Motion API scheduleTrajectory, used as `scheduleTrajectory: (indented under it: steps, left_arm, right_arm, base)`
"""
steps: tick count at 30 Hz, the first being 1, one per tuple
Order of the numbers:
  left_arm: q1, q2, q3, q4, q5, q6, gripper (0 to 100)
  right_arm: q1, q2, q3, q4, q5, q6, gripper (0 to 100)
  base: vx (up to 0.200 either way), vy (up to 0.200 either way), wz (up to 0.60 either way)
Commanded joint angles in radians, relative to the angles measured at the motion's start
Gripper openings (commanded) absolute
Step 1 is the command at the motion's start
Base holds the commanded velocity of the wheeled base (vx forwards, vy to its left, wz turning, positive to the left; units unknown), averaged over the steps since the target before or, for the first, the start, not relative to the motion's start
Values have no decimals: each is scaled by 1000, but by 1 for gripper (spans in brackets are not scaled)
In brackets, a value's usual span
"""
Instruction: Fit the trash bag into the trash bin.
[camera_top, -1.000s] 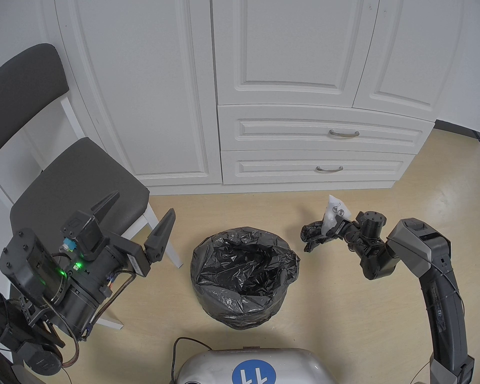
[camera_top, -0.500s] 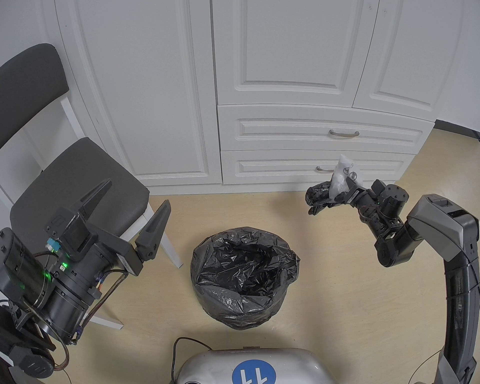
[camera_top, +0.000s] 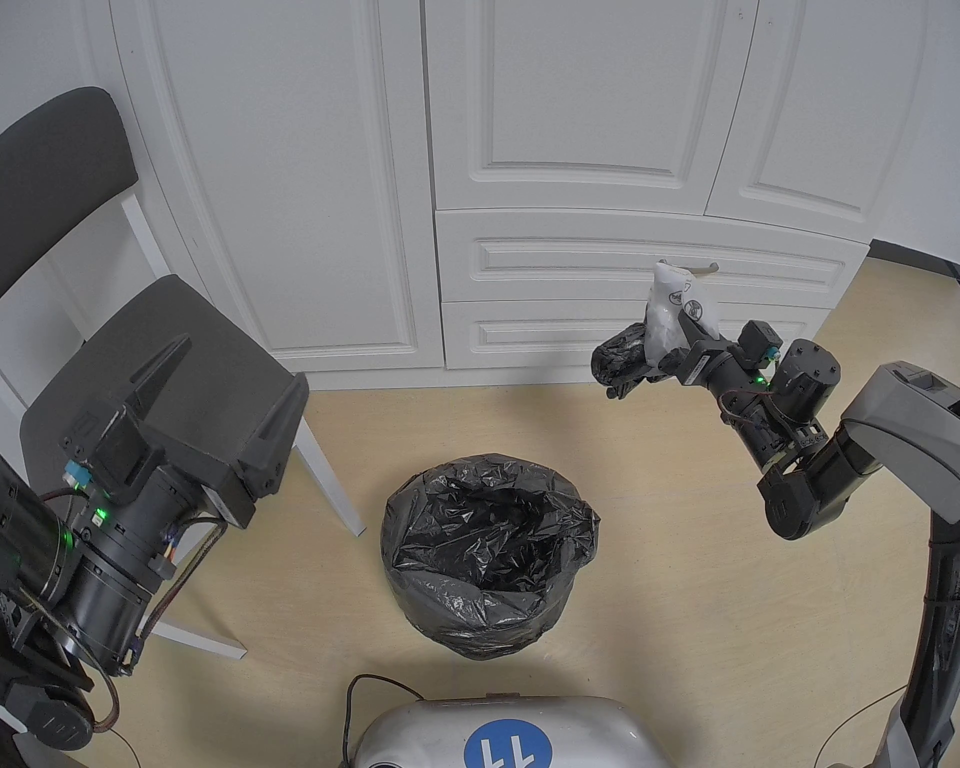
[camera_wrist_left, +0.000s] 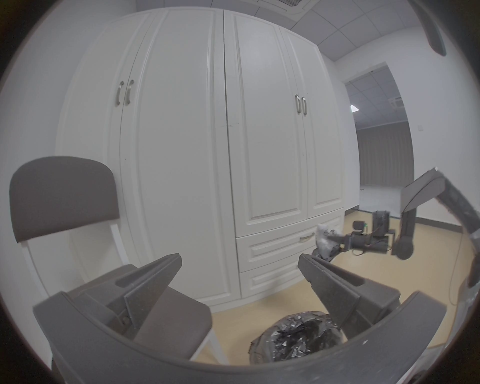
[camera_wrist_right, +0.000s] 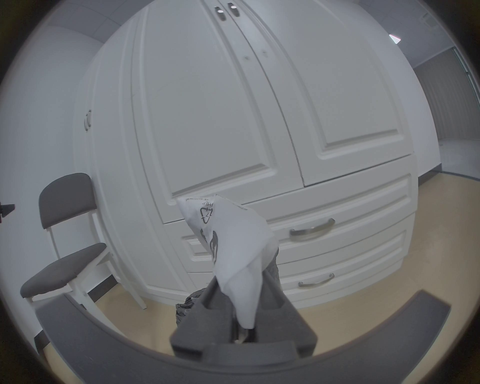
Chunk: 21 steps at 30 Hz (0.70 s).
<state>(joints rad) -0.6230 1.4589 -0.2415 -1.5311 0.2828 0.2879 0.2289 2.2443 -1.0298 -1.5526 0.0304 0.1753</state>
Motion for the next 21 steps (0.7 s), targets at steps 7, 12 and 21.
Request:
scheduleTrajectory:
  steps: [7, 12, 21]
  left_arm:
    - [91, -45, -5, 0, -2, 40, 100]
    - [141, -58, -7, 0, -2, 68, 100]
    - [177, -74, -9, 0, -2, 96, 100]
  right_arm:
    - [125, -173, 129, -18, -35, -46, 0]
    - [191, -218, 166, -18, -70, -69, 0]
    - [296, -247, 243, -18, -93, -88, 0]
  base:
    - [0, 0, 0]
    - [0, 0, 0]
    - [0, 0, 0]
